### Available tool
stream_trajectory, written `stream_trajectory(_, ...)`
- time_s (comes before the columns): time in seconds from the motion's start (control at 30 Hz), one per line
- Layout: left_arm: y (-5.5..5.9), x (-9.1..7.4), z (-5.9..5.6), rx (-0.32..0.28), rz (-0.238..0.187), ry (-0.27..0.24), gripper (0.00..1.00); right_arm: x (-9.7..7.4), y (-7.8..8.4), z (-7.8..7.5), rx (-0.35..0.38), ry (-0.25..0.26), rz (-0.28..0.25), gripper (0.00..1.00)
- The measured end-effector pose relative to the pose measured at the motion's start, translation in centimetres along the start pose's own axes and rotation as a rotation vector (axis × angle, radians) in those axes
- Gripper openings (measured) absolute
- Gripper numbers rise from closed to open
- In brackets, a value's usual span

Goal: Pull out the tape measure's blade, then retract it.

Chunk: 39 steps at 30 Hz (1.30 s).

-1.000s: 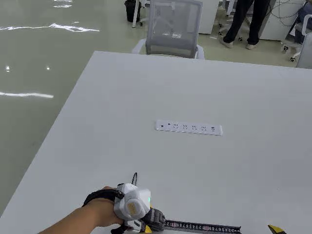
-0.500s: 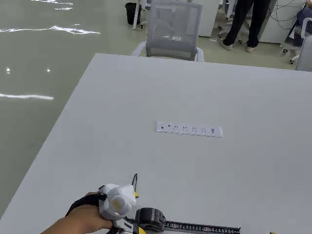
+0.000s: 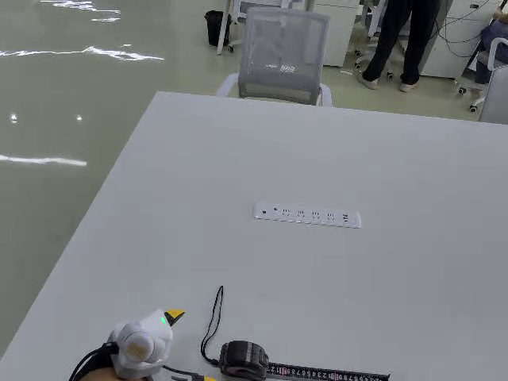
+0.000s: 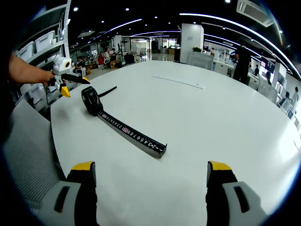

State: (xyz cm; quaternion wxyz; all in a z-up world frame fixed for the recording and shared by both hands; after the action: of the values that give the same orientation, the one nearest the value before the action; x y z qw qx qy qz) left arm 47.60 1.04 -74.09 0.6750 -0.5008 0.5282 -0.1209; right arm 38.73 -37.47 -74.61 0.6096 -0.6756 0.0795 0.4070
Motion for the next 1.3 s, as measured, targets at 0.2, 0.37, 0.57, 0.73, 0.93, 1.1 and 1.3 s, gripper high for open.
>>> stream_trajectory(0.2,1.8,-2.9,0.4,-0.081,-0.031,-0.046,0.99,-1.1,0.2,-0.2,0.023,0.014,-0.023,1.00)
stream_trajectory(0.37,3.1,-4.9,0.4,-0.119,-0.036,-0.084,0.99,-1.8,0.6,-0.3,0.024,0.024,-0.021,1.00)
stream_trajectory(0.57,3.5,-6.1,0.2,-0.153,-0.053,-0.099,0.99,-2.5,0.6,0.1,0.049,0.024,-0.029,1.00)
stream_trajectory(0.73,3.9,-6.4,-0.2,-0.160,-0.061,-0.104,0.99,-2.8,1.3,0.5,0.062,0.022,-0.031,1.00)
stream_trajectory(0.93,4.0,-7.0,-0.7,-0.174,-0.076,-0.105,0.99,-3.3,1.4,0.6,0.068,0.025,-0.037,1.00)
stream_trajectory(1.1,3.9,-7.2,-0.8,-0.175,-0.073,-0.109,0.99,-3.6,1.8,0.5,0.070,0.029,-0.043,1.00)
stream_trajectory(1.3,3.7,-7.5,-0.7,-0.179,-0.082,-0.125,0.99,-3.9,2.5,0.1,0.076,0.033,-0.052,1.00)
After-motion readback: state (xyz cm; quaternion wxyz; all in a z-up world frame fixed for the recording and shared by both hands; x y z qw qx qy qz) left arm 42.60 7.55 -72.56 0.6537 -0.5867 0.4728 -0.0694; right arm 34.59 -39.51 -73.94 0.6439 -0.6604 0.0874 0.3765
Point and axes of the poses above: the centre of the closed fingertips' face, and the gripper's own axes: x roughly forward along the fingers, z roughly to its left, y roughly out of its underside, the point moved 2 cm from there along -x, roughly backward along the fingers, and after that the axes turned 5 degrees about x, right-handed, at the moved point
